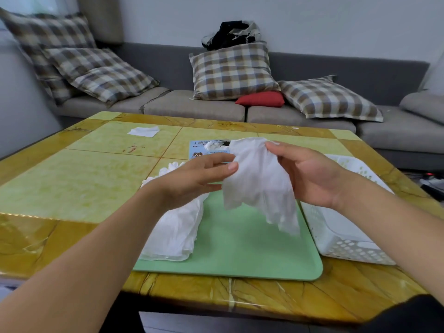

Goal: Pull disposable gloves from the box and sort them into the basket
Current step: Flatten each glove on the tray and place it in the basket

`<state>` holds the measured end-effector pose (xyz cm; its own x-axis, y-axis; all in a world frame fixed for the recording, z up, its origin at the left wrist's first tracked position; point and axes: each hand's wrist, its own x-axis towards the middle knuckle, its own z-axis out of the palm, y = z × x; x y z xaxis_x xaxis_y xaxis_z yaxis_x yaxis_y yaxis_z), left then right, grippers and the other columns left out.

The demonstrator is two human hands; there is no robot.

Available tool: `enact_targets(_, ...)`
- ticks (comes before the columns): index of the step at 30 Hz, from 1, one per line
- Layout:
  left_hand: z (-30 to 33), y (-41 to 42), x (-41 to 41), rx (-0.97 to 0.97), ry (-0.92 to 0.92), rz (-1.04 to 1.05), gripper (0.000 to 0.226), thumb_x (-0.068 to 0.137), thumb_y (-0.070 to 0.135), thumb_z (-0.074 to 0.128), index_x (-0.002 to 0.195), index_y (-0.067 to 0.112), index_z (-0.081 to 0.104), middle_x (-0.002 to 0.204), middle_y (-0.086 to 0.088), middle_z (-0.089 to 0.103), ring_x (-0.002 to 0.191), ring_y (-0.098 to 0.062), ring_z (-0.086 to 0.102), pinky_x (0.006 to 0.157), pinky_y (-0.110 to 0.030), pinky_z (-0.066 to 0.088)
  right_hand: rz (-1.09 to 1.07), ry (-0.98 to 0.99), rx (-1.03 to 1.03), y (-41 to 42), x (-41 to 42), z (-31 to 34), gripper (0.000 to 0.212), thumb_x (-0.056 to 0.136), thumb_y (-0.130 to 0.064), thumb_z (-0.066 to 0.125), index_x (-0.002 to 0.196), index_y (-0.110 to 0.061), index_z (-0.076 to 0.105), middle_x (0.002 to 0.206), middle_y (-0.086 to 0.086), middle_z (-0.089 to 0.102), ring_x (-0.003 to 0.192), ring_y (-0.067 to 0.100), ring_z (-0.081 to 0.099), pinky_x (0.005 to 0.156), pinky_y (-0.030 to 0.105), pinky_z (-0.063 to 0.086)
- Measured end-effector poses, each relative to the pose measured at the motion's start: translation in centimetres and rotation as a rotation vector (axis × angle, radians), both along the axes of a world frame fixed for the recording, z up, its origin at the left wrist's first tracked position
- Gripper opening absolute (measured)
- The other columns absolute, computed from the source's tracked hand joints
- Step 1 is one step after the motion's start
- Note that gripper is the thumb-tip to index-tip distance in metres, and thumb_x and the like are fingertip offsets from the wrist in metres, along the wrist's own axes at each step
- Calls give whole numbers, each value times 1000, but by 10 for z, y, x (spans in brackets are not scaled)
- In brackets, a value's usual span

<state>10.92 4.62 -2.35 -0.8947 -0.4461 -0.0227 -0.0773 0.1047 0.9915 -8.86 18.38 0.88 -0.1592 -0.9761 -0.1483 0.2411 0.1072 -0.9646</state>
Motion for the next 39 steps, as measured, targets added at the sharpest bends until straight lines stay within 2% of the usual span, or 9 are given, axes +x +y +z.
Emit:
enact_targets(3,6,24,-13,84,6,13,44,84,37,74,121,14,68,117,-2,74,113,-22,69,101,-38,52,33,35,49,0,0,-4,51,100,-33,52,142,-3,54,147,26,48,135,46,45,115,54,33)
enact_targets(8,-1,22,-28,266,-145,154,34,88,28,75,117,10,72,109,-9,77,103,-26,73,93,-40,57,78,97,220,-4,-5,-18,36,84,-28,71,116,-10,71,101,10,72,86,23,68,80,36,58)
enact_targets(13,-22,4,-40,108,-332,267,28,93,31,70,116,14,71,108,-2,77,101,-18,72,90,-33,58,-12,183,343,-23,-2,-37,14,94,-13,66,108,-9,67,86,3,73,72,16,68,71,27,58)
enact_targets(16,-9,0,-50,-81,28,378,15,96,25,68,105,18,76,101,-2,78,94,-19,71,76,-29,57,-197,290,20,-32,-7,-22,26,94,-12,69,118,-2,68,95,7,73,79,18,68,73,28,59)
enact_targets(18,15,1,-54,-234,306,374,14,96,16,67,105,15,77,99,-3,78,91,-17,72,79,-28,57,-293,504,-312,-26,-10,1,15,93,-10,70,105,-4,75,92,6,75,81,15,68,77,27,57)
enact_targets(21,35,6,-51,-464,439,327,15,90,11,72,103,17,77,97,3,79,89,-9,73,84,-23,56,-301,747,-551,-9,-9,18,6,92,-11,72,93,-11,77,86,-1,78,78,12,71,76,27,57)
enact_targets(25,2,3,-44,-722,162,246,18,82,14,81,89,30,77,87,14,77,83,-6,71,86,-30,57,-90,1093,-227,-3,-24,-27,6,88,-22,77,85,-17,79,82,9,74,70,26,65,72,42,53)
enact_targets(30,-50,3,-34,-839,-378,-216,12,78,27,87,87,23,80,82,12,76,78,-4,68,84,-33,55,336,1300,106,3,-25,-55,4,88,-23,77,90,-21,79,86,-7,76,78,5,66,69,23,50)
enact_targets(39,-38,19,-30,-663,-641,-474,31,82,53,76,93,24,79,84,11,76,78,-3,68,81,-21,52,752,1207,312,9,0,-48,21,83,-35,81,100,-22,79,87,-15,75,83,-1,66,89,29,55)
